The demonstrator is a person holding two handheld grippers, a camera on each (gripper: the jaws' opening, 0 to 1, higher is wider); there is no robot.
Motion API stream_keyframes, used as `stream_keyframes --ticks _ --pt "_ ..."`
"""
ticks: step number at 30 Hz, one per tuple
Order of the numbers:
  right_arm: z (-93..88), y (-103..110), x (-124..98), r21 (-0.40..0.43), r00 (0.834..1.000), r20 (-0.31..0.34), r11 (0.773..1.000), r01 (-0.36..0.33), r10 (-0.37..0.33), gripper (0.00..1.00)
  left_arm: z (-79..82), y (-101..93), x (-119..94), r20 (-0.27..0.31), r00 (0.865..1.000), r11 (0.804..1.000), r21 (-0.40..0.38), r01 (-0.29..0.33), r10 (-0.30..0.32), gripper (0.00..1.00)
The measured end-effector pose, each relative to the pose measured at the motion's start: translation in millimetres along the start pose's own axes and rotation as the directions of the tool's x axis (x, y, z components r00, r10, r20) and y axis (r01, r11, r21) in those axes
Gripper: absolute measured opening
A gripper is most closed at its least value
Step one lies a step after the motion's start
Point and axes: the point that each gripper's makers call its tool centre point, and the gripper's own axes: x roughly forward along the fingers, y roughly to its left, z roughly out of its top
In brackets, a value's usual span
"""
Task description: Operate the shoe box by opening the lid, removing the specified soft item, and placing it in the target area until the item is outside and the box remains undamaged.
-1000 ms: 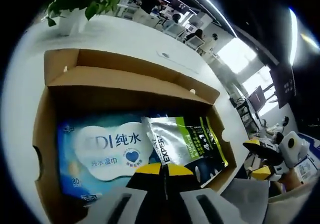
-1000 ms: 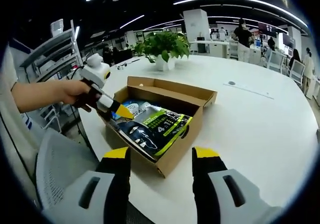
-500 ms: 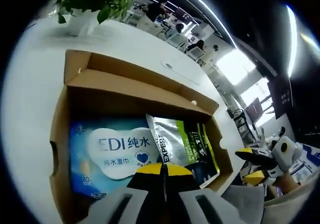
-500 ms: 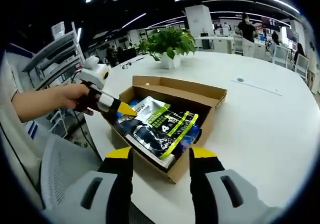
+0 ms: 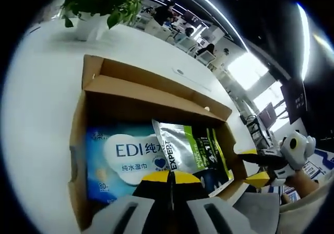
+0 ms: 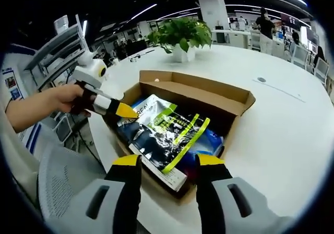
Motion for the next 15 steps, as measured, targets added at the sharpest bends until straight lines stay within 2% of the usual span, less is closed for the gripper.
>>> stream_keyframes --ticks 15 --pt "7.8 -7.6 35.3 0.045 0.997 -0.074 0.999 0.012 -0.009 0.36 3.4 8.6 -3.7 0.027 1.0 1.0 0.003 -0.001 0.0 0.0"
